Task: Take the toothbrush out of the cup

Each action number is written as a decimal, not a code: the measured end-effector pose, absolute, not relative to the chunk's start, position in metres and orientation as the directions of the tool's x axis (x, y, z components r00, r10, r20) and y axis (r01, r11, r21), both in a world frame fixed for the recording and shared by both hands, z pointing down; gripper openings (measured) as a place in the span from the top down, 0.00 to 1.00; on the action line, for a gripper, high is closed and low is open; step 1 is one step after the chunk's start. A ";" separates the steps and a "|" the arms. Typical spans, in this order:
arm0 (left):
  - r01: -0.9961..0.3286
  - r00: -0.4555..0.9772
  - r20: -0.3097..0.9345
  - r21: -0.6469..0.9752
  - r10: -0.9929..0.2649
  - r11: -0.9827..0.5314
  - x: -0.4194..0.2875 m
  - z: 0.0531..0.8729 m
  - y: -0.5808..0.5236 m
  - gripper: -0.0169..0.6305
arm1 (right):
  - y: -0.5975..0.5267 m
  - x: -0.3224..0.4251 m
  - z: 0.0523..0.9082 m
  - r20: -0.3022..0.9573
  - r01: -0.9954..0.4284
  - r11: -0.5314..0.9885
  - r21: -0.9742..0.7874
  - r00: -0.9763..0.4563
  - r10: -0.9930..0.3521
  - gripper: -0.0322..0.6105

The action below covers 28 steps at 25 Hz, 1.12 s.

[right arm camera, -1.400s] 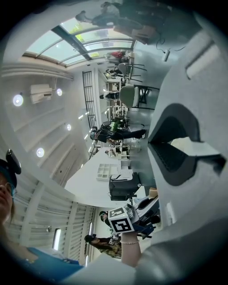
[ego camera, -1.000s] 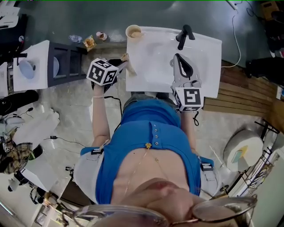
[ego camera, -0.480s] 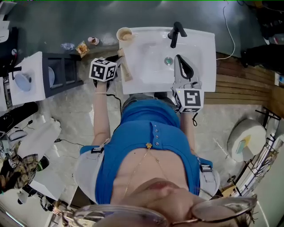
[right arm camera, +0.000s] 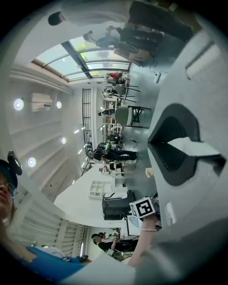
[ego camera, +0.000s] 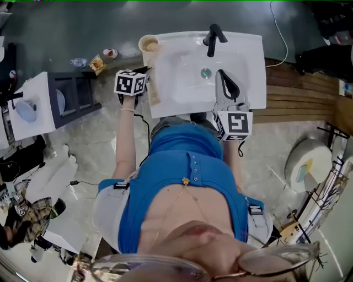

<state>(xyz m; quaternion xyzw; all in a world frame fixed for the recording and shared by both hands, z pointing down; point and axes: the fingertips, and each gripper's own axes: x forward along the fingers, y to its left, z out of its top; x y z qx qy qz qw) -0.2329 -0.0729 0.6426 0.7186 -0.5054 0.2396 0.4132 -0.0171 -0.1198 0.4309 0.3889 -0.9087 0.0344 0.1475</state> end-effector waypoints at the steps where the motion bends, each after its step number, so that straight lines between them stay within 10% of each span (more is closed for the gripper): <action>1: -0.922 0.375 0.759 0.363 -0.532 -0.133 -0.234 0.646 -0.074 0.90 | -0.119 -0.016 0.431 0.298 -0.720 0.692 0.053 -0.650 -0.699 0.95; 28: -0.857 0.326 0.694 0.504 -0.642 0.109 -0.233 0.702 -0.078 0.89 | -0.121 -0.026 0.440 0.321 -0.713 0.698 0.072 -0.646 -0.693 0.95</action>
